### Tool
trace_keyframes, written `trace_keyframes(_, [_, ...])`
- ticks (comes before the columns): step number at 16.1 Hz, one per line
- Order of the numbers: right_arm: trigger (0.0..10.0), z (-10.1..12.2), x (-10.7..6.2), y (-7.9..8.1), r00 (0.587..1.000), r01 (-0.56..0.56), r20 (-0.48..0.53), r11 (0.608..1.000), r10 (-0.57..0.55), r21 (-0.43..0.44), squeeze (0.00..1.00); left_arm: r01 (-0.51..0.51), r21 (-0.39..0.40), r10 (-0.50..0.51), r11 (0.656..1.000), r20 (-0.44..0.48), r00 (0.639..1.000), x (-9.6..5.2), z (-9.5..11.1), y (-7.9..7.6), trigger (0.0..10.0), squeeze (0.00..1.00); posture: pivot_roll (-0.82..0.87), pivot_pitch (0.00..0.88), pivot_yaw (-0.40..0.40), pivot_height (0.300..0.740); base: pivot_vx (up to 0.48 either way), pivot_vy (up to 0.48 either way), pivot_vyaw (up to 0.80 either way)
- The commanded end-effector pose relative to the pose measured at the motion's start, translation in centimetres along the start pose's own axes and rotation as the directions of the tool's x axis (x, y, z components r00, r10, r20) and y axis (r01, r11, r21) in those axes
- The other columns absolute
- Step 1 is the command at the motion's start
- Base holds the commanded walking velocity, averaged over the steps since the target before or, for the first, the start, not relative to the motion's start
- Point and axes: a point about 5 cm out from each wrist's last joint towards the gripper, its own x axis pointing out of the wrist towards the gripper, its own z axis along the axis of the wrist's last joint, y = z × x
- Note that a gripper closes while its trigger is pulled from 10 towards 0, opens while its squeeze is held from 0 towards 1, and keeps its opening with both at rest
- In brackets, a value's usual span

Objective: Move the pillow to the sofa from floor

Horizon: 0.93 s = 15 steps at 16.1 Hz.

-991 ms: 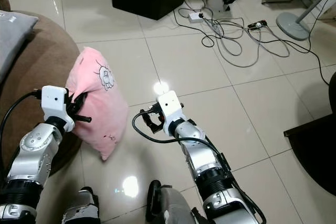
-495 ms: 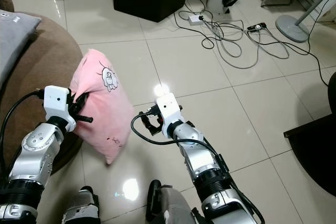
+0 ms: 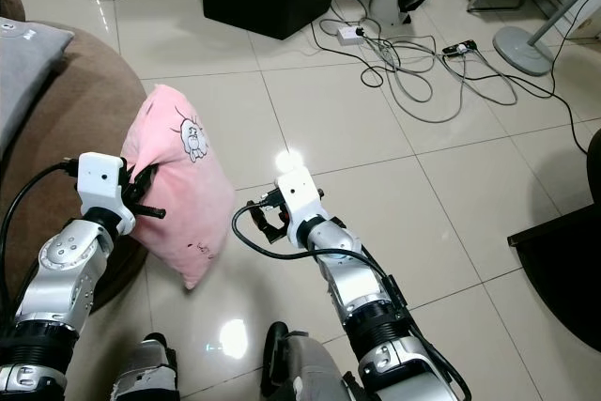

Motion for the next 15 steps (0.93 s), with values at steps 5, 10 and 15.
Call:
trace_keyframes(5, [10.0,-0.29,-0.04,0.07,1.0,-0.01,-0.006,0.999,0.01,-0.036,0.07,0.005,0.003,-0.005,1.0,0.033,0.999,0.42,0.56,-0.41,0.0,0.0,0.25,0.228,-0.208,0.74,0.0,-0.372,0.46])
trace_keyframes(10, [10.0,-0.08,0.38,0.2,0.999,-0.031,-0.016,0.999,0.03,-0.037,0.03,-0.018,-0.014,0.018,1.0,0.034,0.999,0.52,0.46,-0.35,0.0,0.0,0.25,0.234,-0.214,0.74,0.055,-0.331,0.4])
trace_keyframes(15, [10.0,-0.28,0.34,0.48,0.999,-0.048,-0.02,0.998,0.047,-0.034,0.03,-0.03,0.018,0.029,0.999,0.03,0.999,0.54,0.39,-0.38,0.0,0.0,0.25,0.239,-0.216,0.74,0.0,0.0,0.0])
